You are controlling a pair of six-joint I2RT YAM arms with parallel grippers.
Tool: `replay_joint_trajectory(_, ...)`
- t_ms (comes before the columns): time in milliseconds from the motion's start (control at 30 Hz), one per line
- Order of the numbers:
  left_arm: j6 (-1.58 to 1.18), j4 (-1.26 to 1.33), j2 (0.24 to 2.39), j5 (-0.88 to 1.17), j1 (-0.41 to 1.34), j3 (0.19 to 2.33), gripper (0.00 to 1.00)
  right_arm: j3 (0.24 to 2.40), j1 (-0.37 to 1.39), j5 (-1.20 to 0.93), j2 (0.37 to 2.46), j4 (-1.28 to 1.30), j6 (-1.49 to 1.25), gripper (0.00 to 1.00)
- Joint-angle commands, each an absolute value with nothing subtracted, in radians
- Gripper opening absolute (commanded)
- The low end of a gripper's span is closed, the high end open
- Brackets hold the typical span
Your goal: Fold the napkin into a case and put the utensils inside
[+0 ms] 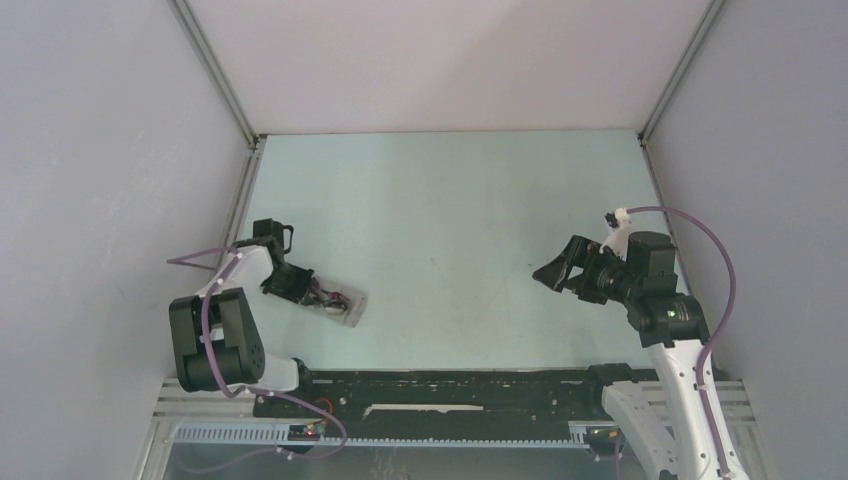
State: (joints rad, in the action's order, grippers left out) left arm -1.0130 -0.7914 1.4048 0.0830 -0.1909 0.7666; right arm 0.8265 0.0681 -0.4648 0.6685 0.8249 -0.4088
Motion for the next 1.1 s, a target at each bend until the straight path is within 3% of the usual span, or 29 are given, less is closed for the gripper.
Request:
replay_joint_trajectory(0, -1.026, -0.785, 1.378, 0.074, -0.198, 0.757, 0.26, 0.828, 0.074, -0.462, 0.661, 0.796, -0.390, 0.97)
replay_joint_trajectory(267, -1.026, -0.822, 1.283, 0.121, -0.199, 0.745, 0.31, 0.827, 0.074, -0.466, 0.665, 0.793, -0.390, 0.97)
replay_joint_trajectory(467, -1.015, -0.855, 1.092, 0.221, -0.193, 0.728, 0.39, 0.827, 0.074, -0.465, 0.660, 0.786, -0.384, 0.99)
replay_joint_trajectory(567, -0.985, -0.852, 0.949, 0.285, -0.179, 0.752, 0.49, 0.827, 0.073, -0.464, 0.660, 0.781, -0.389, 0.99)
replay_joint_trajectory(733, -0.860, -0.786, 0.752, 0.380, -0.126, 0.871, 0.81, 0.828, 0.074, -0.461, 0.643, 0.787, -0.395, 0.99)
replay_joint_trajectory(800, -0.811, -0.776, 0.732, 0.373, -0.049, 0.957, 0.84, 0.843, 0.074, -0.461, 0.636, 0.793, -0.397, 1.00)
replay_joint_trajectory(900, -0.746, -0.774, 0.744, 0.194, 0.165, 1.113, 0.86, 0.919, 0.074, -0.455, 0.642, 0.843, -0.394, 1.00)
replay_joint_trajectory(1067, -0.574, -0.730, 0.795, -0.080, 0.478, 1.339, 1.00, 1.138, 0.074, -0.428, 0.635, 0.966, -0.364, 1.00)
